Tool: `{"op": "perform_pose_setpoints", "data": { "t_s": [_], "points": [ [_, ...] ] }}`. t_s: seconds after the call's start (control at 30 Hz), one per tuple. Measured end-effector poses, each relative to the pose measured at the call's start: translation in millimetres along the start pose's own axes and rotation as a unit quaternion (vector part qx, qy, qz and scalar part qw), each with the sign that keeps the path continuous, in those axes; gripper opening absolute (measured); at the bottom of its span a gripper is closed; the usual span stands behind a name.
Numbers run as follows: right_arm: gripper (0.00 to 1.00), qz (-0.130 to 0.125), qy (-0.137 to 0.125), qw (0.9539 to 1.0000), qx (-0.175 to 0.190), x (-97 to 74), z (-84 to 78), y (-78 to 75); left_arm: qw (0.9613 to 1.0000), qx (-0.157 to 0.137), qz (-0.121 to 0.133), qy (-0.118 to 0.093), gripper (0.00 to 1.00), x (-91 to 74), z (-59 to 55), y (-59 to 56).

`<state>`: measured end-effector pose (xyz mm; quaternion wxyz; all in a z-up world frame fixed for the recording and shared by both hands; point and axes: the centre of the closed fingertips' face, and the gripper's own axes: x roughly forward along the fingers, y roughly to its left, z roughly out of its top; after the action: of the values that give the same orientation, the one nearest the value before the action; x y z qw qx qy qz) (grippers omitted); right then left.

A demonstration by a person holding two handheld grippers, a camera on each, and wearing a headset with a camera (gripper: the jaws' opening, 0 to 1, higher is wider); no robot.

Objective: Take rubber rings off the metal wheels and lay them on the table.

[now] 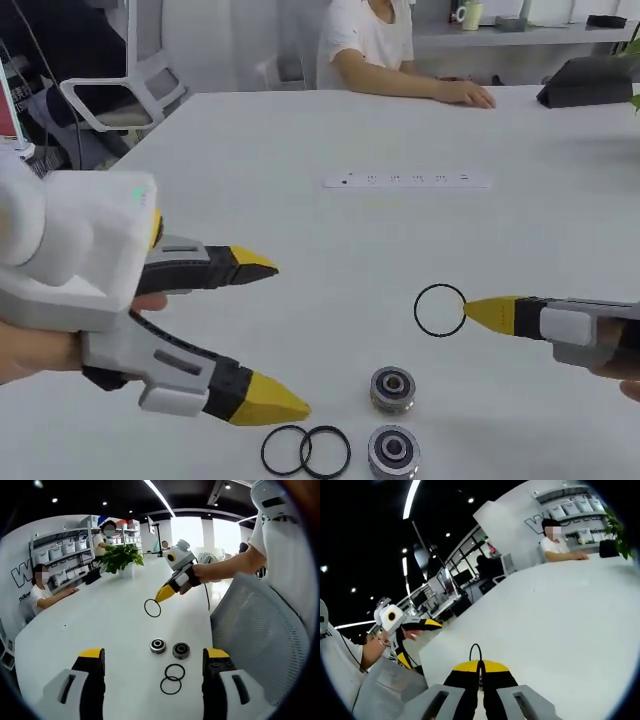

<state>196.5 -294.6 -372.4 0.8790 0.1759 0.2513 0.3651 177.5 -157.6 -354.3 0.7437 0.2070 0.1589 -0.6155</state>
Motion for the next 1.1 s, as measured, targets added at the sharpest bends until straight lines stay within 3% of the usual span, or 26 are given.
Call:
{"op": "perform_pose_setpoints", "data": {
  "t_s": [0.1, 0.37, 0.63, 1.1],
  "points": [
    [0.0, 0.004, -0.001, 1.0, -0.006, -0.3, 2.0, 5.3, 0.9995, -0.002, 0.027, 0.017, 0.79, -15.8, -10.6, 2.2],
    [0.0, 0.021, -0.002, 0.9996, -0.02, 2.5, 11.7, 22.3, 0.9979, -0.022, 0.057, 0.022, 0.84, -44.5, -27.3, -7.0],
    [0.0, 0.048, 0.011, 0.9982, -0.034, 12.9, 15.1, 42.0, 0.9944, -0.059, 0.087, 0.018, 0.85, -61.7, -46.5, -12.7],
    [0.0, 0.114, 0.079, 0.988, -0.068, 49.5, -10.3, 86.4, 0.9896, -0.094, 0.108, 0.013, 0.86, -73.7, -63.8, -24.2]
  ]
}}
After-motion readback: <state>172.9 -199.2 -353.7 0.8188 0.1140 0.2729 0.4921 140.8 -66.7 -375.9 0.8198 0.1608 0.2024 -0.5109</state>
